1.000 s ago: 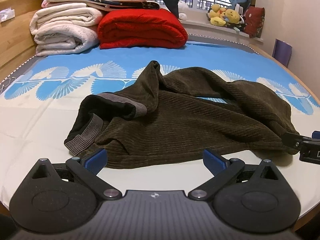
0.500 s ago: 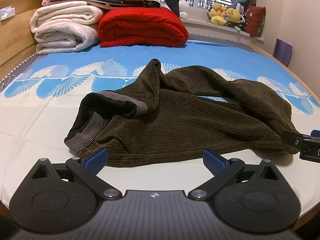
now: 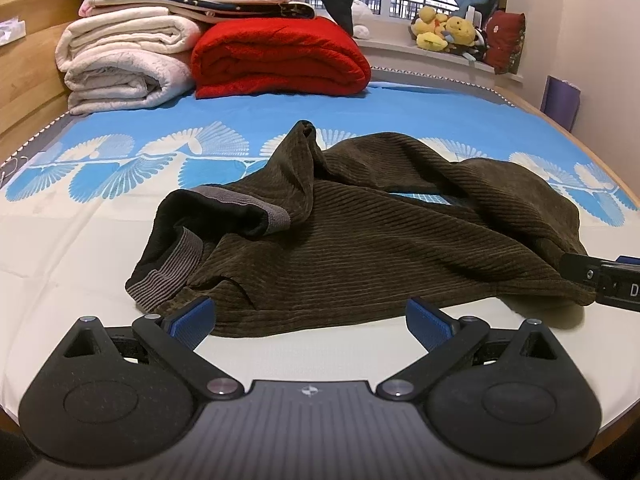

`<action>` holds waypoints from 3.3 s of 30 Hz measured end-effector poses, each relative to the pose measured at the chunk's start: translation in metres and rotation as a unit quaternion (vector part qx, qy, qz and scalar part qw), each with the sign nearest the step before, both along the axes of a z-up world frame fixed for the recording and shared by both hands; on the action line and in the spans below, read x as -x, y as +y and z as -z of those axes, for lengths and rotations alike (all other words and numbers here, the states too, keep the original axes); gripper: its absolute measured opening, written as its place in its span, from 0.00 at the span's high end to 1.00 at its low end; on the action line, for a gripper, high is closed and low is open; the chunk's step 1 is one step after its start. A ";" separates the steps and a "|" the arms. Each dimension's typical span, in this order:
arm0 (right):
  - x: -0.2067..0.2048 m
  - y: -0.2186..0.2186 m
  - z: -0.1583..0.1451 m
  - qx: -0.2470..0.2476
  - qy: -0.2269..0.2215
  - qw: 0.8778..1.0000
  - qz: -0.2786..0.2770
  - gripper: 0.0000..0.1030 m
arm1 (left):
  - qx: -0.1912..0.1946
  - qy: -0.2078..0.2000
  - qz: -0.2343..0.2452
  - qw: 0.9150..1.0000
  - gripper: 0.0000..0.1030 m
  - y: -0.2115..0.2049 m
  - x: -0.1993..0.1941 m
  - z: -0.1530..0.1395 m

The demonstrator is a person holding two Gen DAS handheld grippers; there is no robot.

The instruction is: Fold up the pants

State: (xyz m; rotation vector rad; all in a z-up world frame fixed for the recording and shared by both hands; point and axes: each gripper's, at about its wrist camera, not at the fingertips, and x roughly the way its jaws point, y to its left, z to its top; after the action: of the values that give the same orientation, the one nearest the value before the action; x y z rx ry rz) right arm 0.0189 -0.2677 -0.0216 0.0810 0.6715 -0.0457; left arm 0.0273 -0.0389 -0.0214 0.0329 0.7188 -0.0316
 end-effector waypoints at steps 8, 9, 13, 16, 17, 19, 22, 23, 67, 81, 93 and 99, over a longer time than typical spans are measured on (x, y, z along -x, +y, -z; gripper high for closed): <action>0.004 -0.001 -0.005 -0.026 -0.044 0.999 -0.011 0.26 | -0.003 -0.013 0.015 1.000 0.27 -0.006 0.003 0.000; 0.005 -0.001 -0.006 -0.030 -0.055 0.998 -0.009 0.28 | -0.005 -0.018 0.022 1.000 0.40 -0.007 0.004 0.000; 0.010 -0.007 -0.014 -0.019 -0.096 0.995 0.009 0.33 | -0.002 -0.023 0.046 0.999 0.81 -0.010 0.007 -0.003; 0.007 -0.020 -0.020 -0.020 -0.100 0.994 0.030 0.40 | 0.003 -0.026 0.066 0.997 0.92 -0.009 0.007 -0.010; 0.005 -0.026 -0.021 -0.022 -0.094 0.995 0.038 0.48 | 0.010 -0.025 0.075 0.997 0.93 -0.006 0.006 -0.014; -0.001 -0.043 -0.027 -0.032 -0.090 0.994 0.051 0.57 | 0.020 -0.027 0.093 0.995 0.94 0.000 -0.002 -0.024; -0.016 -0.071 -0.039 -0.017 -0.083 0.995 0.044 0.65 | 0.012 -0.044 0.131 0.990 0.94 0.015 -0.023 -0.043; -0.021 -0.079 -0.042 -0.006 -0.081 0.996 0.040 0.65 | 0.002 -0.041 0.139 0.989 0.94 0.022 -0.034 -0.046; -0.129 -0.156 0.097 -0.089 0.225 0.969 0.058 0.78 | 0.115 0.225 -0.158 0.955 0.24 0.231 -0.235 0.118; -0.111 -0.158 0.071 -0.067 0.148 0.981 0.104 0.84 | 0.106 0.262 -0.088 0.955 0.26 0.204 -0.207 0.120; -0.068 -0.165 0.032 -0.017 0.054 0.982 0.179 0.86 | -0.002 0.147 -0.010 0.989 0.87 0.176 -0.152 0.058; -0.067 -0.153 0.067 -0.100 0.183 0.975 0.079 0.86 | -0.045 0.159 -0.097 0.981 0.90 0.210 -0.113 0.045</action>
State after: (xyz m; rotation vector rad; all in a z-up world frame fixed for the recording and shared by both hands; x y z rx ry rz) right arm 0.0857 -0.4205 -0.0889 0.3250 1.0359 -0.1492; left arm 0.1406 0.1707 -0.0666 0.0443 1.0401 0.1870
